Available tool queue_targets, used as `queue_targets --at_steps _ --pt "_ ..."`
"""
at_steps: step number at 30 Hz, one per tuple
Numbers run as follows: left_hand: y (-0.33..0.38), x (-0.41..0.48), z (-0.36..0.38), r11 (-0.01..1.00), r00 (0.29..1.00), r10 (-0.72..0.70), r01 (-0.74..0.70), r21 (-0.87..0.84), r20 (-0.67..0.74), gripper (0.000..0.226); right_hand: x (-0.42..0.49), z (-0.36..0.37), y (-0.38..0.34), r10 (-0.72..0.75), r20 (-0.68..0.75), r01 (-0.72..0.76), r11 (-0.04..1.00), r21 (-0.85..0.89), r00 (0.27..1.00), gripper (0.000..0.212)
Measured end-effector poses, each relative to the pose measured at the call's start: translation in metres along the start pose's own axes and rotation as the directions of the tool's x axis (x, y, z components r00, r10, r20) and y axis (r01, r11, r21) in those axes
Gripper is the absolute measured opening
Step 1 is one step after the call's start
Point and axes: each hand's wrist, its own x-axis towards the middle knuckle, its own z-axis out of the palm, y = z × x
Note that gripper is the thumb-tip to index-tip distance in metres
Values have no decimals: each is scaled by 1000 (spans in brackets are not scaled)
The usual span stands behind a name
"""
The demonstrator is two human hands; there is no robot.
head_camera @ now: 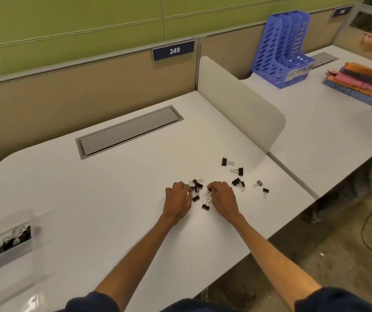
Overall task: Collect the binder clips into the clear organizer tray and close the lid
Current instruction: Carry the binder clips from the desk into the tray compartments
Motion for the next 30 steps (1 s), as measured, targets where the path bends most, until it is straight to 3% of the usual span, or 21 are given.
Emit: queue_targets --at_steps 5,10,14,22,26,30 --pt "26 20 12 1000 1000 20 -20 3 17 14 12 -14 18 95 -114 -85 992 91 989 30" --pt "50 37 27 996 997 -19 13 89 69 34 25 -28 42 237 -216 -251 967 -41 947 13" --pt "69 54 38 971 982 -130 98 219 137 50 26 -31 62 254 -204 -296 932 -208 945 30" --pt "83 69 49 979 981 -105 73 192 162 25 28 -35 71 186 -143 -217 944 -249 972 28" --pt "73 72 46 991 981 15 -40 128 193 40 33 -36 65 73 -71 -88 968 -236 995 22" --pt "67 73 35 995 974 92 -95 5 207 66 37 -32 56 26 -13 -29 975 -222 1000 32"
